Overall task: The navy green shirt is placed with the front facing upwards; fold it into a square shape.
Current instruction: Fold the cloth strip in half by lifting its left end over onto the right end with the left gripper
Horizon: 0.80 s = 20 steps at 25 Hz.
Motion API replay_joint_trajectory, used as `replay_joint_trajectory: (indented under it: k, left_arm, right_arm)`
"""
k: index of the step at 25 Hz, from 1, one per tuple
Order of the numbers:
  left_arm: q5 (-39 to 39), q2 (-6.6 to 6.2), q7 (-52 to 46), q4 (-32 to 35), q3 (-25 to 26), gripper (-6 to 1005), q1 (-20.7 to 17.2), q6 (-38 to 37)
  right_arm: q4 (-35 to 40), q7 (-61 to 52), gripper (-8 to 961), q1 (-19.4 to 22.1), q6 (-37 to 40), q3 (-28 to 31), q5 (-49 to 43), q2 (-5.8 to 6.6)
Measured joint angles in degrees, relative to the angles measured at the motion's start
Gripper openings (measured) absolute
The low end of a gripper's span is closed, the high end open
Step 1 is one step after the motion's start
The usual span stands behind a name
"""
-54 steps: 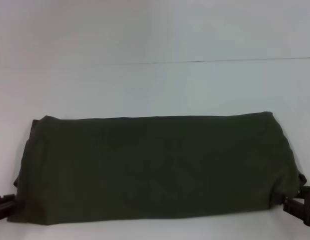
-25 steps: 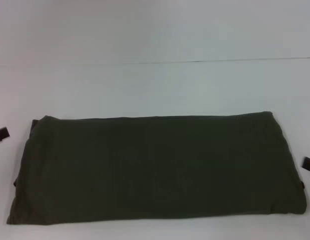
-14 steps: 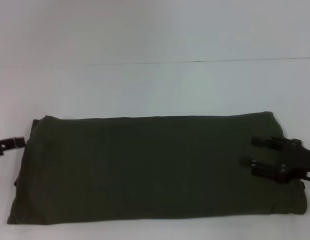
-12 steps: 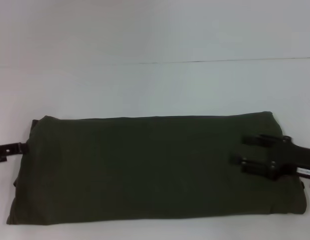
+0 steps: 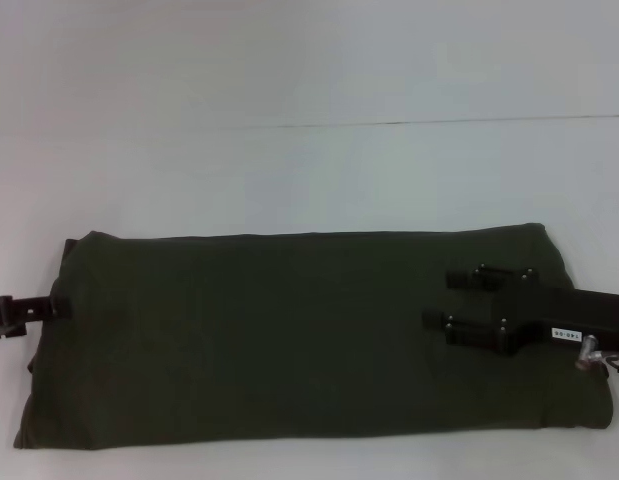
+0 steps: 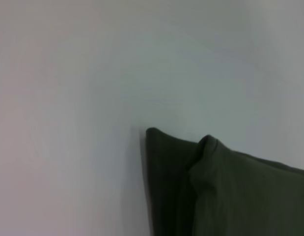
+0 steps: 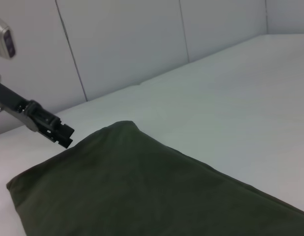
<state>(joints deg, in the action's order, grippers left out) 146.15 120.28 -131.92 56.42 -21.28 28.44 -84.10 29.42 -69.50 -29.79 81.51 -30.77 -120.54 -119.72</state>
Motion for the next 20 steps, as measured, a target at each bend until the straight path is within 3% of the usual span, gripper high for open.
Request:
replay_joint_trajectory:
  k: [20]
  left_arm:
    - [2.9,0.66,0.5,-1.3,-1.3,864,-0.5,3.1]
  right_arm:
    - [-2.1,0.0,764,-0.5,-1.0,-0.2,0.3,0.02]
